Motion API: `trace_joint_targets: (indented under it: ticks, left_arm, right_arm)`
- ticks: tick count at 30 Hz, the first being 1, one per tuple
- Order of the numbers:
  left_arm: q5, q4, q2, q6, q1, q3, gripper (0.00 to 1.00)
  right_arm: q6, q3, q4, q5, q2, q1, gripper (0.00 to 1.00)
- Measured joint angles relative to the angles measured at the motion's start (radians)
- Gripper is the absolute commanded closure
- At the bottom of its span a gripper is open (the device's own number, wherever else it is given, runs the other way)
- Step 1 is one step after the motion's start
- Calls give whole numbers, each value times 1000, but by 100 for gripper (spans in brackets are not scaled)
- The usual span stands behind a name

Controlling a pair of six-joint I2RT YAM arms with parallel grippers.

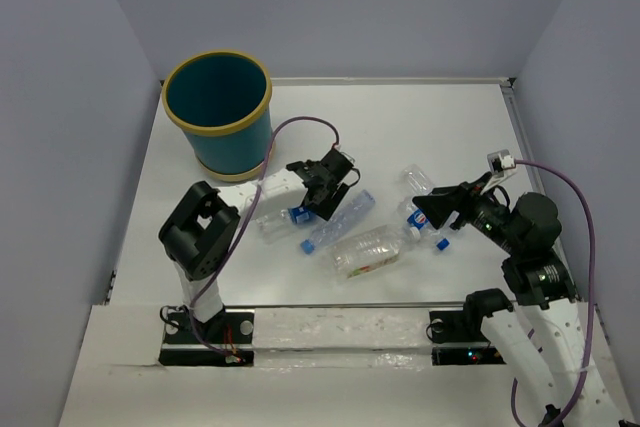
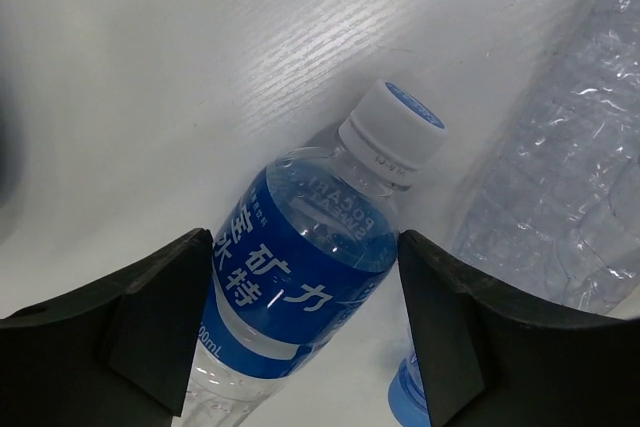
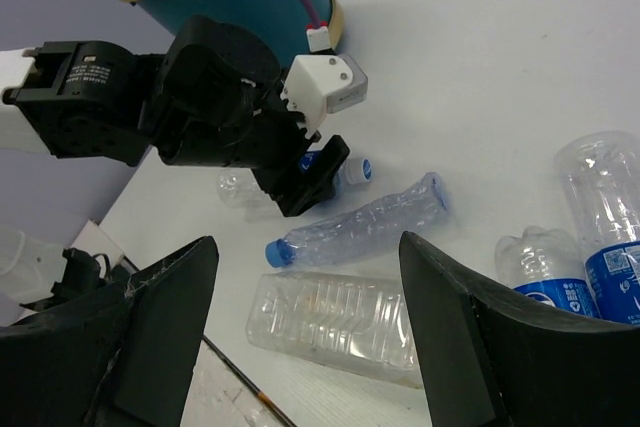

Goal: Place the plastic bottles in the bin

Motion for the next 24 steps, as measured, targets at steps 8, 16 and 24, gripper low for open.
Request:
trace_joint_targets:
  ticks: [8,16,24]
  left_arm:
    - [-42,14,61,3,18,-5,11]
    - [-50,23,72,5,30,-5,42]
    - [-88,8,58,6,31,-3,53]
  right_arm:
    - [0,-2,3,-7,1,0,22]
    - [0,-8,7,-8,3,0,22]
    - [0,-8,7,-11,4,0,22]
